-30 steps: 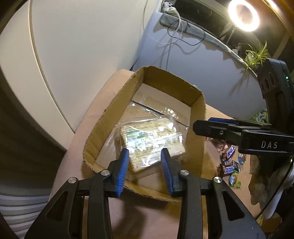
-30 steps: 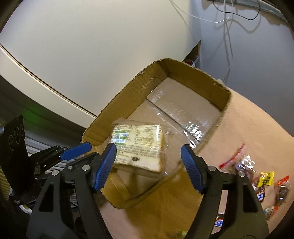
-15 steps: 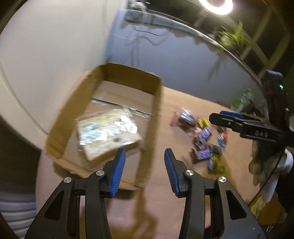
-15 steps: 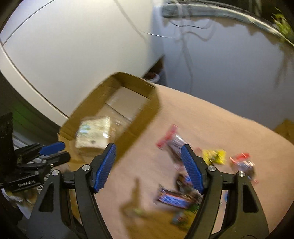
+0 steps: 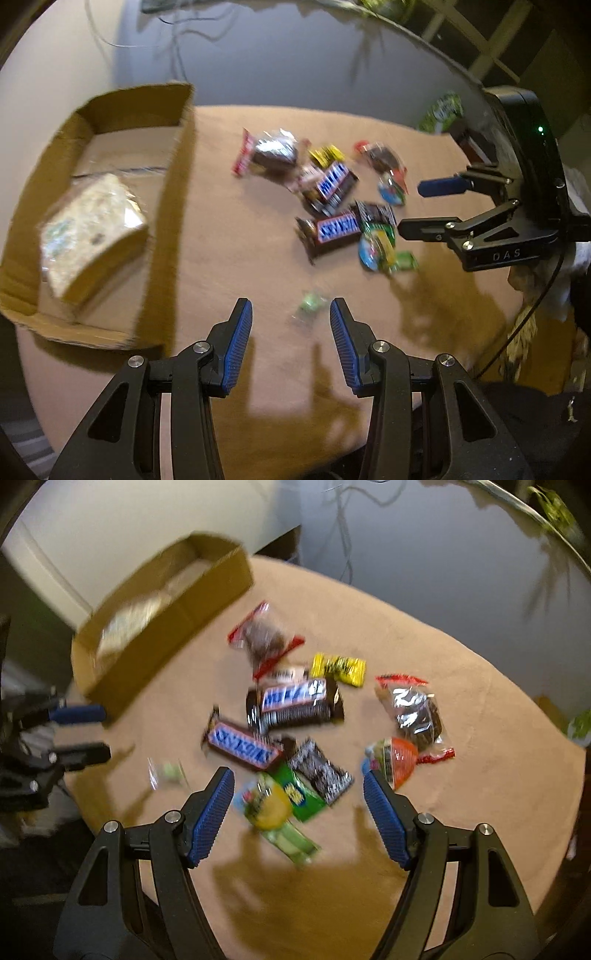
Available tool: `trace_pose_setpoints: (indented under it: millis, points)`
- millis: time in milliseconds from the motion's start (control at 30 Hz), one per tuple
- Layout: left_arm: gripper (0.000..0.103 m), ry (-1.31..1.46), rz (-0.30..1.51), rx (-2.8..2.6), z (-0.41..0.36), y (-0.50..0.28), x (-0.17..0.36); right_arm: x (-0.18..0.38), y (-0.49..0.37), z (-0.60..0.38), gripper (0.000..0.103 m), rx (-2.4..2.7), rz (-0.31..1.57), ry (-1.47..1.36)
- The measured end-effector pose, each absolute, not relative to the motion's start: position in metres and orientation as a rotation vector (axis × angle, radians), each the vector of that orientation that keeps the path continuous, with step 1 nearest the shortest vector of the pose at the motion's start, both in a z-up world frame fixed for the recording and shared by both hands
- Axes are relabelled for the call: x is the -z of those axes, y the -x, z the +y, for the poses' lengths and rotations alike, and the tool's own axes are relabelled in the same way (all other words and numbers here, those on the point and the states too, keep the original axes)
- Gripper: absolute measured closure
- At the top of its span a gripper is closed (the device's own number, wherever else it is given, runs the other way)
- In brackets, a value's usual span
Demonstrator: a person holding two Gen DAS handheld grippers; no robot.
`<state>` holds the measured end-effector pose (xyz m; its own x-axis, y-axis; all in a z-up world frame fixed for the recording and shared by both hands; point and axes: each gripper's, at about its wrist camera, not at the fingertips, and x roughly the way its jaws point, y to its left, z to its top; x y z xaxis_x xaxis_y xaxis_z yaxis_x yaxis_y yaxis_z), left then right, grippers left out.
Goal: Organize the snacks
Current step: 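Grasp the small green candy with the left gripper while the right grasps the jelly cup, then carry the green candy and jelly cup into the box and open both grippers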
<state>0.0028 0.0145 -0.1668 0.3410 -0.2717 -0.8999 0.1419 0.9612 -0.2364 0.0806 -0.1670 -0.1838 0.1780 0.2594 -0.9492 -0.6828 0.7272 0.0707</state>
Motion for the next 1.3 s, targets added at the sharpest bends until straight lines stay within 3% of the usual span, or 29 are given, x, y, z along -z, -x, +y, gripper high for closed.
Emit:
trace_pose_setpoints:
  millis: [200, 433, 600, 733, 900, 933, 1300]
  points:
    - [0.066, 0.116, 1.232, 0.303, 0.000, -0.002, 0.183, 0.198, -0.058, -0.159, 0.028, -0.732, 1.238, 0.461]
    - [0.069, 0.080, 1.240, 0.319, -0.008, -0.006, 0.190, 0.212, -0.054, -0.150, 0.041, -0.755, 1.267, 0.443]
    - [0.074, 0.053, 1.248, 0.326, -0.015, -0.011, 0.196, 0.221, -0.057, -0.139, 0.043, -0.749, 1.277, 0.446]
    - [0.078, 0.038, 1.255, 0.332, -0.018, -0.013, 0.202, 0.229, -0.059, -0.134, 0.050, -0.739, 1.292, 0.464]
    - [0.089, 0.040, 1.271, 0.324, -0.019, -0.015, 0.209, 0.233, -0.058, -0.127, 0.051, -0.735, 1.283, 0.492]
    - [0.089, 0.048, 1.273, 0.323, -0.018, -0.016, 0.211, 0.233, -0.056, -0.126, 0.055, -0.735, 1.281, 0.497]
    - [0.091, 0.060, 1.255, 0.325, -0.012, -0.012, 0.208, 0.235, -0.052, -0.133, 0.063, -0.735, 1.272, 0.492]
